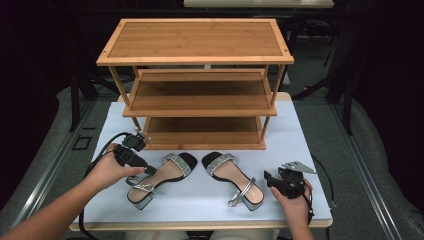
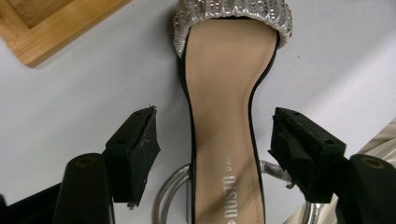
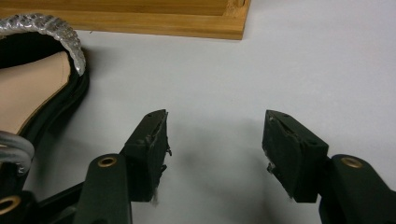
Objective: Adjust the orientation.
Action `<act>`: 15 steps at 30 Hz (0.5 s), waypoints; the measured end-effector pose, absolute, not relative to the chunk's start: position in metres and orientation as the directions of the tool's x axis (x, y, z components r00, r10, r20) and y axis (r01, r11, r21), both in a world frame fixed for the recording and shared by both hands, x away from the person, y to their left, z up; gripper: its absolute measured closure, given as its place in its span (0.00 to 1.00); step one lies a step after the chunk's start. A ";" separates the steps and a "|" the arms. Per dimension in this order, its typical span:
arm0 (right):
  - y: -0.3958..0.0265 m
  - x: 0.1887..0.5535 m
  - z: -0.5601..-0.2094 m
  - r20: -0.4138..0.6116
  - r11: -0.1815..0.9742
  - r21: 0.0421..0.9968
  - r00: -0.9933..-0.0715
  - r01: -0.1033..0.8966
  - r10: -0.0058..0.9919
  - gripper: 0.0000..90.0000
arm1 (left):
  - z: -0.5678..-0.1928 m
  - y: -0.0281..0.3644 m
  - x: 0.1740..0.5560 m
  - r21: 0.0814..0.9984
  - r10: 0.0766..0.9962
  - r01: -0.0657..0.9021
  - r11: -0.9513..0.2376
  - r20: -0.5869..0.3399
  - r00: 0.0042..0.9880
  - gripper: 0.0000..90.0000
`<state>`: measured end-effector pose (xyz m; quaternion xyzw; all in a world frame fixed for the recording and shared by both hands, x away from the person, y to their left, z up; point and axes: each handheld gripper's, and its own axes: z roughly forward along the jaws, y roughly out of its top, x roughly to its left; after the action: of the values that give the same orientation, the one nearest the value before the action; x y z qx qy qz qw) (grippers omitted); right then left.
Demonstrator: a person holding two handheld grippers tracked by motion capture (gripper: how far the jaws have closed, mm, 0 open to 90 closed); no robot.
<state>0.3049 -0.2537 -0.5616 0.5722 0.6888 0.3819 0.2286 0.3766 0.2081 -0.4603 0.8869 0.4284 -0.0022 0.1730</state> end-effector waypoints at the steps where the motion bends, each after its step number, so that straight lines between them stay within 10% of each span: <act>1: -0.254 0.305 -0.562 0.121 0.056 0.787 -0.242 0.614 0.963 0.44 | -0.462 0.205 0.377 0.292 0.757 0.759 -0.582 -0.148 0.637 0.34; 15: -0.254 0.305 -0.562 0.122 0.060 0.785 -0.250 0.616 0.961 0.44 | -0.494 0.170 0.388 0.112 0.722 0.725 -0.680 -0.069 0.688 0.32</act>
<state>0.3050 -0.2538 -0.5620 0.5695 0.6922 0.3817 0.2256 0.3879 0.1704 -0.4936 0.9165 0.3946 -0.0096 0.0654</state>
